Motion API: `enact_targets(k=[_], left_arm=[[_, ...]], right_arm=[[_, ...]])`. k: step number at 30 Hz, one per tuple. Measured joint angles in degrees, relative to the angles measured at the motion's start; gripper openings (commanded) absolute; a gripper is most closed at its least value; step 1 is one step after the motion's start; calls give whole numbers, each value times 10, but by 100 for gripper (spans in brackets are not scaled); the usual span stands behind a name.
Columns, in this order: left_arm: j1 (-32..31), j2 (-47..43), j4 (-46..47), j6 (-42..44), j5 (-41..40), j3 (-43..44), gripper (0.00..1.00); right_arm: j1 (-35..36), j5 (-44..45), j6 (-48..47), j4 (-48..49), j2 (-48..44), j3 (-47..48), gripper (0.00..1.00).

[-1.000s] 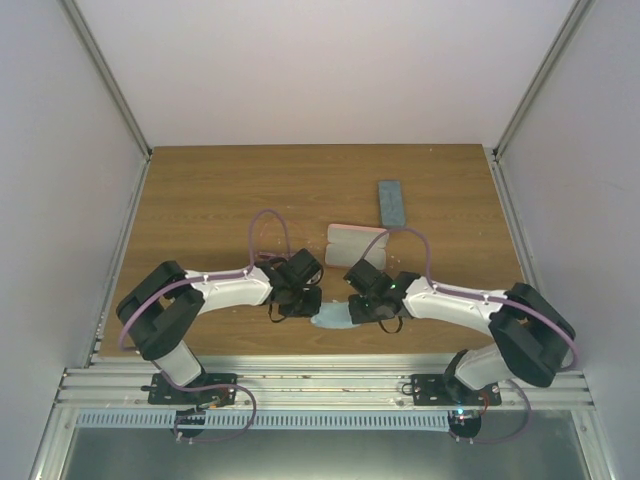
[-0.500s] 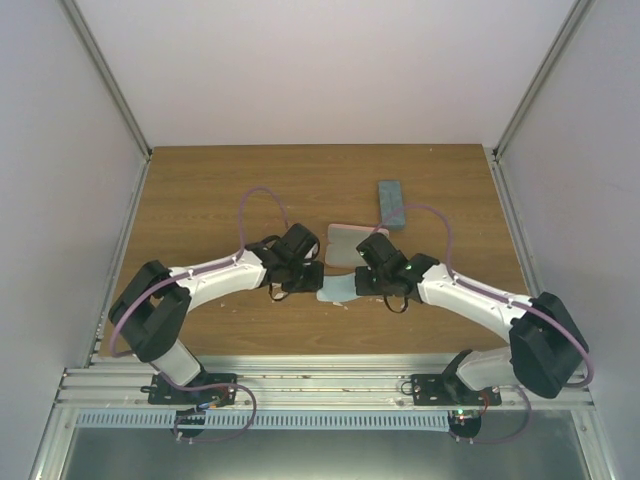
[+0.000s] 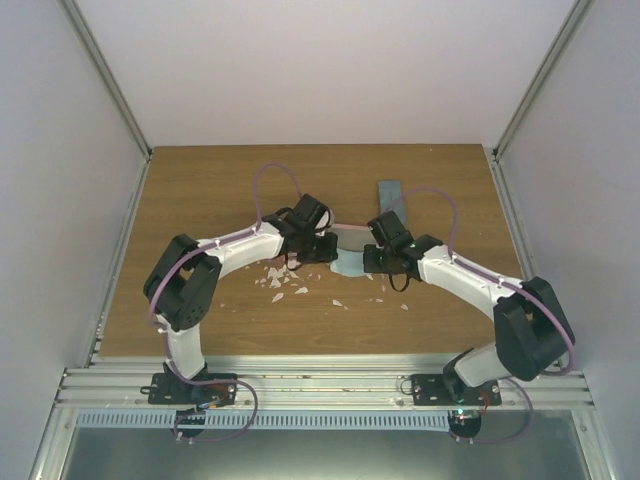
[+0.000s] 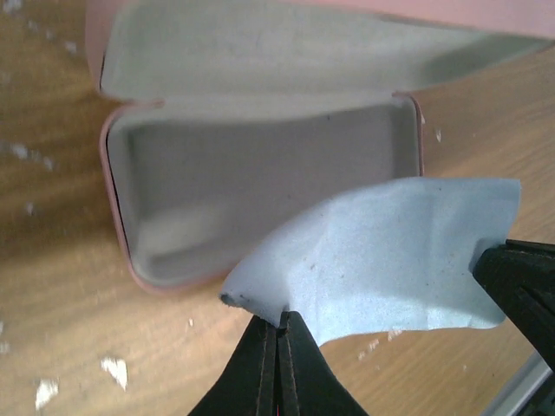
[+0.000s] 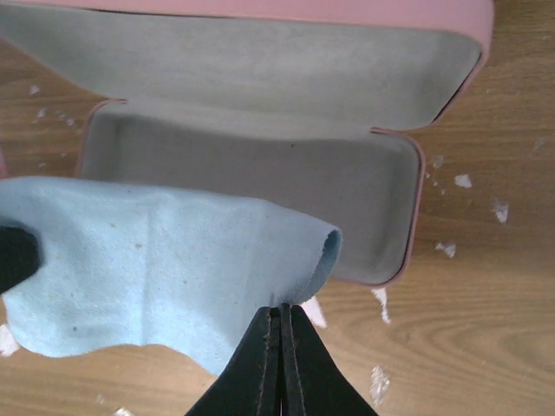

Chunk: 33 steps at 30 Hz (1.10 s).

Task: Organize the sunglasses
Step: Place the glasses cleaning cloth in the sunglasses case.

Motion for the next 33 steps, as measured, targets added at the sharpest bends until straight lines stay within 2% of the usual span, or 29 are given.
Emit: enact_targets(k=[15,33], left_arm=[[39,108,0,34,42,91,0],[41,136,-5,38,37,108,1]], right_arm=[[-50,0,-44,54,91,28,1],[-54,11,-49,72,133,29,1]])
